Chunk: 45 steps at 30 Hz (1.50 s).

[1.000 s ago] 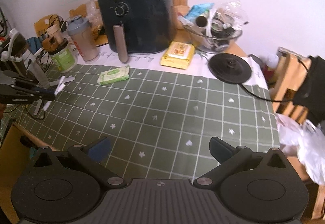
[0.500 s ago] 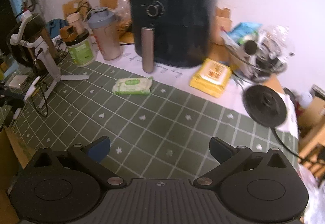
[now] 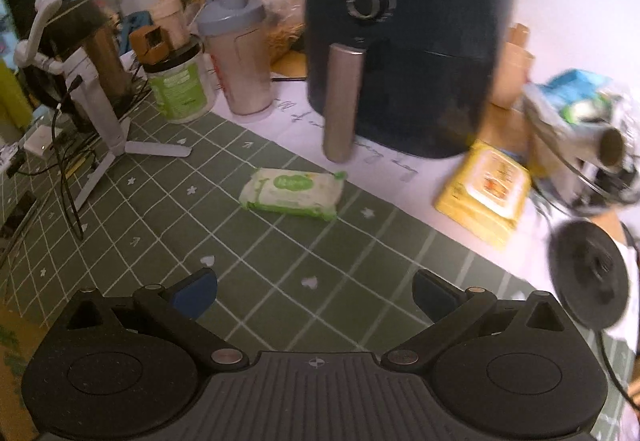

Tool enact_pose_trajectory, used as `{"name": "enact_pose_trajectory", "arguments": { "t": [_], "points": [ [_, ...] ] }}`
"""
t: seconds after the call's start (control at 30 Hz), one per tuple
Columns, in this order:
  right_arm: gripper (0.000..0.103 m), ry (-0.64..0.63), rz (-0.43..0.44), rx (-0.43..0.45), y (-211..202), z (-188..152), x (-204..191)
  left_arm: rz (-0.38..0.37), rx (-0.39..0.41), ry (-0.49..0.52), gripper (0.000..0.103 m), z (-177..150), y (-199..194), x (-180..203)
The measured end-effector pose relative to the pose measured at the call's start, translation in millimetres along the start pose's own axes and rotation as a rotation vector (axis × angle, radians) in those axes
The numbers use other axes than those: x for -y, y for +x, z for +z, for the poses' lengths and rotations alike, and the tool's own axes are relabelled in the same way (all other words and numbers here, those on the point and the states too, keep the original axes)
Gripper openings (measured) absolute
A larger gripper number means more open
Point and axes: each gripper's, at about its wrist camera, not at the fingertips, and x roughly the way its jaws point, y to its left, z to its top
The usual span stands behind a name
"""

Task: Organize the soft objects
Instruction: 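Grasp the green-and-white soap bar with the right gripper while the left holds the cable, then lift the soap bar with the right while the left carries the cable toward the box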

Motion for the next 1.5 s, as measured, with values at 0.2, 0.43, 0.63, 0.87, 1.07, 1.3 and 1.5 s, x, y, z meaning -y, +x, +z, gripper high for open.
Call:
{"name": "enact_pose_trajectory", "arguments": {
  "t": [0.2,0.43,0.63,0.87,1.07,1.3,1.5],
  "points": [
    [0.103,-0.057,0.033,-0.009,32.5,19.0,-7.6,-0.009,-0.007,-0.06,0.005,-8.8,-5.5,-7.9],
    [0.103,-0.019,0.034,-0.021,72.9,32.0,-11.3,-0.008,-0.021,-0.107,0.005,-17.3,-7.1,-18.5],
    [0.103,0.016,0.007,-0.026,107.8,35.7,-13.7,0.011,-0.031,-0.146,0.005,-22.7,-8.9,-32.3],
    [0.103,0.094,-0.007,-0.035,144.1,37.8,-13.1,0.035,-0.043,-0.185,0.005,-27.7,-10.0,-44.7],
    [0.103,0.138,-0.039,-0.007,165.1,39.9,-12.8,0.051,-0.048,-0.216,0.005,-31.4,-12.0,-51.8],
    [0.099,0.181,-0.056,-0.03,169.4,42.7,-11.6,0.057,-0.047,-0.223,0.005,-30.8,-12.2,-53.8],
    [0.082,0.168,-0.051,-0.069,162.1,47.0,-10.6,0.047,-0.031,-0.212,0.005,-28.5,-13.9,-49.4]
  ]
}}
